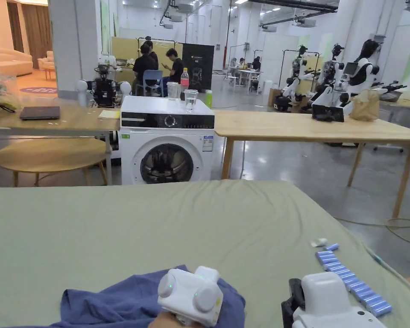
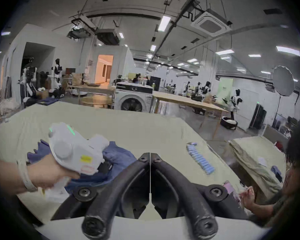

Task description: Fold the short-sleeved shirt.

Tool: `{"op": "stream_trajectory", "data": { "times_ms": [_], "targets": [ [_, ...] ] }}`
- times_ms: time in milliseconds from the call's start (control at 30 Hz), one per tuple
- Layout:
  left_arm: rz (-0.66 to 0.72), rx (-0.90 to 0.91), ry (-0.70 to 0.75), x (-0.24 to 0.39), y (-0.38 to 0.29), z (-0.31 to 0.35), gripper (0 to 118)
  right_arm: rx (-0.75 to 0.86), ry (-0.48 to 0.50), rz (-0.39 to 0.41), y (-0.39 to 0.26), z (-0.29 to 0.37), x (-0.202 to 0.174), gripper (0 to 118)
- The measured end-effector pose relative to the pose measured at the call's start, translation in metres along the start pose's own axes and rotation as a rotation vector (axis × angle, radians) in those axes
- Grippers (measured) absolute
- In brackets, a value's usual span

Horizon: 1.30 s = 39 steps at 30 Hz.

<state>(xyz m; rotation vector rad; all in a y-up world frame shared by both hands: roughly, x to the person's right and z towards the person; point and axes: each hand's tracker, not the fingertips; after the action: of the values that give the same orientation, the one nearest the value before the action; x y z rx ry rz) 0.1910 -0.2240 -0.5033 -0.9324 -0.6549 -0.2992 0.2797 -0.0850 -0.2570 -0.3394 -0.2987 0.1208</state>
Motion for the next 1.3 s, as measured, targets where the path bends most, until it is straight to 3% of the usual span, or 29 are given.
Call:
{"op": "stream_trajectory", "data": {
  "times_ms": [133, 167, 233, 267, 400, 533, 633, 700, 733, 800, 933, 1000, 1300],
  "targets": [
    [-0.006, 0.024, 0.02, -0.011, -0.011, 0.004, 1, -0.006, 0.015, -0.015, 0.001, -0.005, -0.005, 0],
    [-0.01, 0.078, 0.013, -0.016, -0.012, 0.014, 15, -0.002, 0.018, -0.01, 0.002, -0.006, -0.009, 0],
    [-0.032, 0.152, 0.039, -0.032, -0.017, 0.052, 89, 0.014, 0.015, -0.002, 0.005, -0.005, -0.02, 0],
    [-0.041, 0.215, 0.051, -0.041, -0.022, 0.077, 106, 0.017, 0.031, 0.004, 0.008, -0.005, -0.025, 0],
    [-0.075, 0.449, 0.201, -0.09, -0.07, 0.204, 107, 0.028, 0.081, -0.012, 0.015, -0.006, -0.053, 0],
    [0.065, 0.56, 0.338, -0.15, -0.149, 0.308, 107, 0.066, 0.138, -0.05, 0.017, -0.009, -0.089, 0],
    [0.215, 0.604, 0.413, -0.188, -0.199, 0.35, 107, 0.069, 0.218, -0.132, 0.015, -0.014, -0.109, 0],
    [0.289, 0.596, 0.44, -0.208, -0.221, 0.362, 105, 0.039, 0.226, -0.138, 0.014, -0.017, -0.119, 0],
    [0.31, 0.576, 0.429, -0.215, -0.227, 0.362, 86, 0.032, 0.231, -0.138, 0.013, -0.018, -0.124, 0],
    [0.33, 0.505, 0.408, -0.227, -0.235, 0.357, 0, 0.025, 0.238, -0.141, 0.011, -0.017, -0.13, 0],
    [0.389, 0.43, 0.342, -0.252, -0.228, 0.328, 0, 0.014, 0.245, -0.136, 0.008, -0.016, -0.131, 0],
    [0.374, 0.349, 0.382, -0.268, -0.212, 0.298, 0, 0.003, 0.238, -0.124, 0.006, -0.02, -0.129, 0],
    [0.592, 0.059, 0.148, -0.359, -0.143, 0.146, 0, -0.061, 0.168, -0.118, -0.014, -0.052, -0.1, 0]
  ]
}}
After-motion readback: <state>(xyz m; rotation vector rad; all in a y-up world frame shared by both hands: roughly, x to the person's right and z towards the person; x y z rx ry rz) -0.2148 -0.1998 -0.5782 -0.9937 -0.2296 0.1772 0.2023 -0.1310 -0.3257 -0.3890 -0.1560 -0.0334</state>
